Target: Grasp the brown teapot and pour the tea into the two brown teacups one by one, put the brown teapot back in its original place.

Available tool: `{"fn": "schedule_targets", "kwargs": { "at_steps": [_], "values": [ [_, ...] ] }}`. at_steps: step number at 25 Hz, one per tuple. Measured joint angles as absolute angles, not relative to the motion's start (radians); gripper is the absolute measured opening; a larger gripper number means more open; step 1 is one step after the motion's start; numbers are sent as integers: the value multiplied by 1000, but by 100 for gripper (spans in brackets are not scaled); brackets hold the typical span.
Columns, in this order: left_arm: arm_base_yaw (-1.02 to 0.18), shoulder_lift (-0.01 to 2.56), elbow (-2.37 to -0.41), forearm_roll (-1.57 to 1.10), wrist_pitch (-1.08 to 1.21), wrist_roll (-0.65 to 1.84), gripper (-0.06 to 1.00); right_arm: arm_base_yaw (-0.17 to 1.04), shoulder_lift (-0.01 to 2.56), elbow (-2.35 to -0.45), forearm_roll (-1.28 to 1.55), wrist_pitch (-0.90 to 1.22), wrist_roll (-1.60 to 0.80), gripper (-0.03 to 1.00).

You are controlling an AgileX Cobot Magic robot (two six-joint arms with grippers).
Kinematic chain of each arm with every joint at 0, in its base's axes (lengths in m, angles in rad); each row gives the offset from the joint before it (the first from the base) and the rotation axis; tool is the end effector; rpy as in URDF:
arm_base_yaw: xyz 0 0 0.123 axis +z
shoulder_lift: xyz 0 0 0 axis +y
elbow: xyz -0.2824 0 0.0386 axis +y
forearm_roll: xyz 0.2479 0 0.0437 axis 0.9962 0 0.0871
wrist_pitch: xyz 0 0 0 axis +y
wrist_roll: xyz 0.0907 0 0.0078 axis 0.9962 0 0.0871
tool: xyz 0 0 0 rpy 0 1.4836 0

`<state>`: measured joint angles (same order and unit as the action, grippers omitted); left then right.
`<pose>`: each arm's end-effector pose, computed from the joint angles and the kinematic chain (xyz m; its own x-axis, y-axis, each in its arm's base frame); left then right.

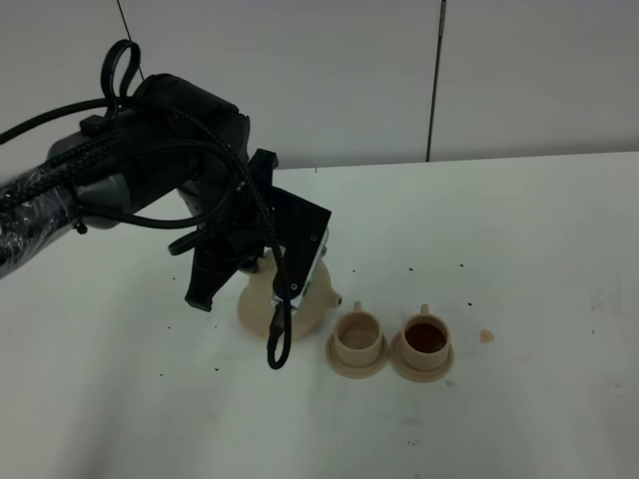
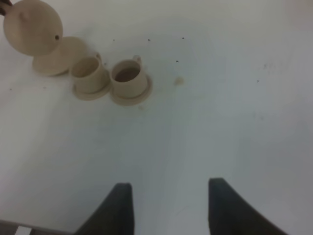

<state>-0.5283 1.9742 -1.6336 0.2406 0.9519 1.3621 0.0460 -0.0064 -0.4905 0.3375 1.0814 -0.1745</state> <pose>0.3782 -0.2002 0.2430 0.3775 0.9130 0.1550 0.8295 -0.4077 0.3816 -0.0093 0.0262 0.2766 -0.4515 -0.0313 -0.8917 -0.3089 0.9431 0.1233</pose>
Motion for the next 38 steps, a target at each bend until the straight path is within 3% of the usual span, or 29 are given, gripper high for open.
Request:
{"fn": "schedule_targets", "kwargs": {
  "at_steps": [38],
  "values": [
    [-612,2002,-1634,404,952,1382,17,46,-6,-490,338,1081,-175,35]
  ]
}}
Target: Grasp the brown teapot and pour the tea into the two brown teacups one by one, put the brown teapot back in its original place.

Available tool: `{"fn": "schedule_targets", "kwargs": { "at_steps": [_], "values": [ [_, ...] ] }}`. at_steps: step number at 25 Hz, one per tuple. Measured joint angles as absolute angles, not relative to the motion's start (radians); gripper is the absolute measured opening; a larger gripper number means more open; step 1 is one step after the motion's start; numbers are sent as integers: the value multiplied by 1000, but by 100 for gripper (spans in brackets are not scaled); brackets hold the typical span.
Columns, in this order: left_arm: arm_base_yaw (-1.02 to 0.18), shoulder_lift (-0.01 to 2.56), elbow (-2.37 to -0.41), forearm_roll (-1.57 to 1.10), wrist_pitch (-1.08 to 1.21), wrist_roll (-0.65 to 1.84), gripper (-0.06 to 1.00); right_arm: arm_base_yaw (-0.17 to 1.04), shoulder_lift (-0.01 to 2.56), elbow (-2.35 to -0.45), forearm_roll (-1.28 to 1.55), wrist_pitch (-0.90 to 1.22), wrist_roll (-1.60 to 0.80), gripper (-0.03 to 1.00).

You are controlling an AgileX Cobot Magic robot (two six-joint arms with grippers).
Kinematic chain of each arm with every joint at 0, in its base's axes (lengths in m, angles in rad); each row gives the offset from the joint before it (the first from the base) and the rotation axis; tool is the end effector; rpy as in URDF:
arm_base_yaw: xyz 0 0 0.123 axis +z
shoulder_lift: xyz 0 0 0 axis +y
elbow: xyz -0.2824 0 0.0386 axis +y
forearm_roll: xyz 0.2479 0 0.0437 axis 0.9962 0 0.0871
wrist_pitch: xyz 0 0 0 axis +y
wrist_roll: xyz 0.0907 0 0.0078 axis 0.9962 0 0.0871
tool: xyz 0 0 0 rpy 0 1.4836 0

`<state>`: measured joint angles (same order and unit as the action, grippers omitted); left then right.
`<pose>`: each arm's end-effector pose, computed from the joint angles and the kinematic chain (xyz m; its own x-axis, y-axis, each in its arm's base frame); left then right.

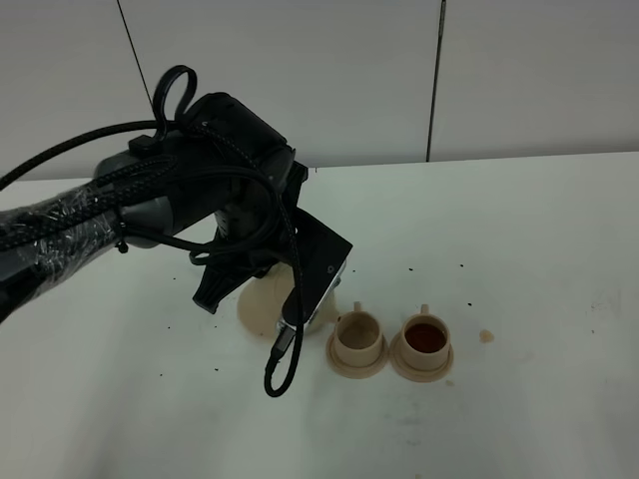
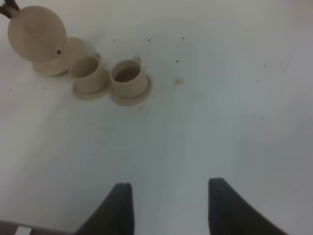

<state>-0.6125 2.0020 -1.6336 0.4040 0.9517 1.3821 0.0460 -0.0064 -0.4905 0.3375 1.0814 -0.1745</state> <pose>0.3701 -0.2244 0.2347 0.4887 0.8127 0.3172 0.7349 -0.5794 0.3524 -0.0093 0.0262 0.2766 -0.4515 -0.0313 -0.8917 -0.3089 0.9431 0.1233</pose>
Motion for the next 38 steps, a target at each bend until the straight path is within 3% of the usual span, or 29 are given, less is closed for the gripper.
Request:
{"fn": "schedule_targets", "kwargs": {
  "at_steps": [38],
  "values": [
    [-647,2002,-1634,498,902,1313,17,46,-6,-490,338,1081,-175,35]
  ]
}}
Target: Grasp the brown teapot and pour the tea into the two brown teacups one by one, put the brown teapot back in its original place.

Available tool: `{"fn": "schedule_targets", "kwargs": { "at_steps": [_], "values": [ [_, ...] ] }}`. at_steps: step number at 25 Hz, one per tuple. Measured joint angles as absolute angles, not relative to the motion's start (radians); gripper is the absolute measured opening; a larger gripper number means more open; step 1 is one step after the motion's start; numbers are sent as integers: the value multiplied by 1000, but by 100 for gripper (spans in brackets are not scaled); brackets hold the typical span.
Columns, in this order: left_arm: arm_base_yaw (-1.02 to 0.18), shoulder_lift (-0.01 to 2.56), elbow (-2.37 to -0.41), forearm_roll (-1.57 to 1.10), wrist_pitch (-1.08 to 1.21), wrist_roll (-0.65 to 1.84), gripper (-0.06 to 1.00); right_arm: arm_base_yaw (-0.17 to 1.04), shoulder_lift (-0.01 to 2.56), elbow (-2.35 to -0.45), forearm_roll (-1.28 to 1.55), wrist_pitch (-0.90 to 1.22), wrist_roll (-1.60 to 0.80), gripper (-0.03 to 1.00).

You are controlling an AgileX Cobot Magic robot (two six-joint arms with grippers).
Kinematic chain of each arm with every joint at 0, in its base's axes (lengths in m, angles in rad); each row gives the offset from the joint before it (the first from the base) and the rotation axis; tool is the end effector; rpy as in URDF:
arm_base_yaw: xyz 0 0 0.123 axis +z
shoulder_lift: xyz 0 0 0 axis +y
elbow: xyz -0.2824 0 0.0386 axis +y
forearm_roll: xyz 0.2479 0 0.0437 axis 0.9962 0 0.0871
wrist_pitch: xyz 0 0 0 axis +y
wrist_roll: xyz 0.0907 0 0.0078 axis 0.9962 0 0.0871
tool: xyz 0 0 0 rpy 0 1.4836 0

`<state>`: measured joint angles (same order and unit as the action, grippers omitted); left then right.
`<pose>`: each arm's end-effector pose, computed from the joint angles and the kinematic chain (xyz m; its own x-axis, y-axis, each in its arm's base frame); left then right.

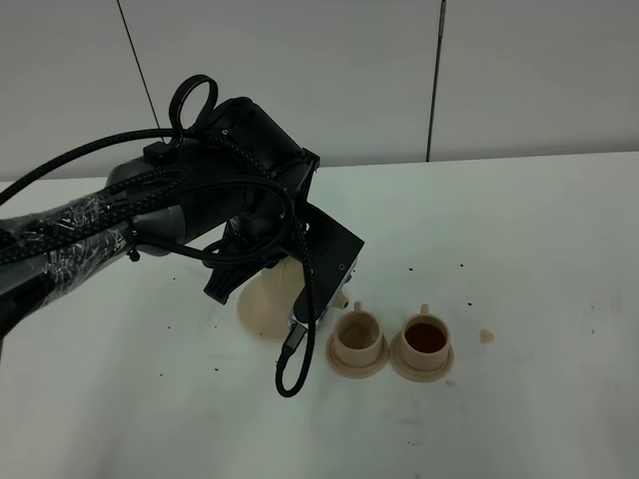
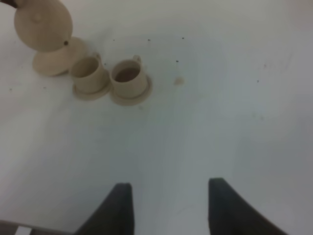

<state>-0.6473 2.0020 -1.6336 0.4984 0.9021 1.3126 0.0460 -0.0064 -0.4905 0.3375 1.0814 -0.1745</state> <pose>0.3691 -0.2361 0.2389 0.4757 0.7998 0.3660 0.6874 -0.5977 0.4126 -0.0093 0.0262 0.2766 -0.4515 -0.0313 -0.8917 -0.3089 0.9431 0.1233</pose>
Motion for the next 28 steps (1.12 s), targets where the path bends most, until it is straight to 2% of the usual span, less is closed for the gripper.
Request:
{"fn": "schedule_targets", "kwargs": {
  "at_steps": [28],
  "values": [
    [-690,2038,-1634,561,920,1272,17,46,-6,-490,338,1081,-175,35]
  ]
}}
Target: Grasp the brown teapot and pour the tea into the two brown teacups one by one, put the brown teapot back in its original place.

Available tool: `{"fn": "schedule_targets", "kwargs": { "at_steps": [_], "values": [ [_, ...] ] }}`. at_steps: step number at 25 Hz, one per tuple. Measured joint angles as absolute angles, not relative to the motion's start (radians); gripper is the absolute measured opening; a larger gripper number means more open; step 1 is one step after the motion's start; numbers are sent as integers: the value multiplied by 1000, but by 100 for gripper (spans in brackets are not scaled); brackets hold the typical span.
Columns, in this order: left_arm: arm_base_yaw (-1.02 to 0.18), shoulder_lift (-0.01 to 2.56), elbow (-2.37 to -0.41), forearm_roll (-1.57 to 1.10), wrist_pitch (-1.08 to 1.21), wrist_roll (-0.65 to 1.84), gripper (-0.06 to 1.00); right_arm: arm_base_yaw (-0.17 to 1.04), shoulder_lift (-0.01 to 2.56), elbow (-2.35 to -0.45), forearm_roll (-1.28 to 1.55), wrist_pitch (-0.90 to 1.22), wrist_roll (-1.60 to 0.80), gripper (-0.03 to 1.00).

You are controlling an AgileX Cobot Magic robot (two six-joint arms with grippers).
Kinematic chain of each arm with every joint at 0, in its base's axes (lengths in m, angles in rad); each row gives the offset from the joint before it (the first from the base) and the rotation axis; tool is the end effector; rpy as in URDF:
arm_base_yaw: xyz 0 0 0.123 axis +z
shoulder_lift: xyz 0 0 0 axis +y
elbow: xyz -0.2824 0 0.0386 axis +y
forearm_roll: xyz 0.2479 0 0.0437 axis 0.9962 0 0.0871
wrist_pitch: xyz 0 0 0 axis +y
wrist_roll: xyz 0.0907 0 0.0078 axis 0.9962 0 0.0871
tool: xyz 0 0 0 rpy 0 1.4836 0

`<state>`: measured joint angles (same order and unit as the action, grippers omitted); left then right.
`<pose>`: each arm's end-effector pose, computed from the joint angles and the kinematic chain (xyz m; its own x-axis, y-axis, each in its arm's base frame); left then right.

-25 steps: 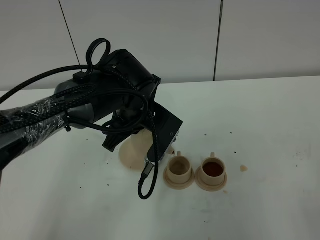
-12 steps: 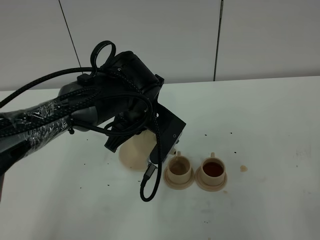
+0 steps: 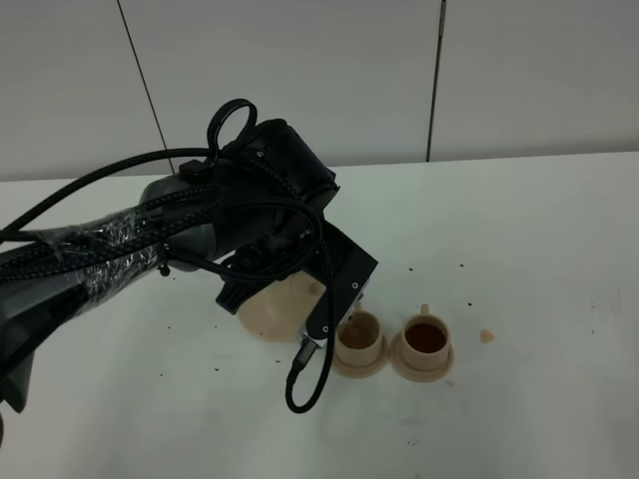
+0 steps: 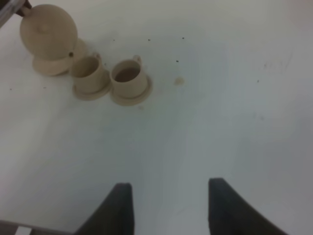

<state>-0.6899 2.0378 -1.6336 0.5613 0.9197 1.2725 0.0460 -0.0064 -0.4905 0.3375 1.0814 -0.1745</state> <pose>0.3639 -0.2502 0.2250 0.4901 0.7676 0.4130 0.6748 -0.6340 0.3776 -0.0093 0.0262 0.2766 -0.4515 -0.0313 -0.8917 -0.3089 0.9431 0.1233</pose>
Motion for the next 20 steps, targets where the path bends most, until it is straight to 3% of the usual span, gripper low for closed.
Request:
{"fn": "schedule_targets", "kwargs": {
  "at_steps": [20],
  "values": [
    [-709,2038,-1634,655,904,1256,17,46,-6,-490,338,1081,-175,35]
  ]
}}
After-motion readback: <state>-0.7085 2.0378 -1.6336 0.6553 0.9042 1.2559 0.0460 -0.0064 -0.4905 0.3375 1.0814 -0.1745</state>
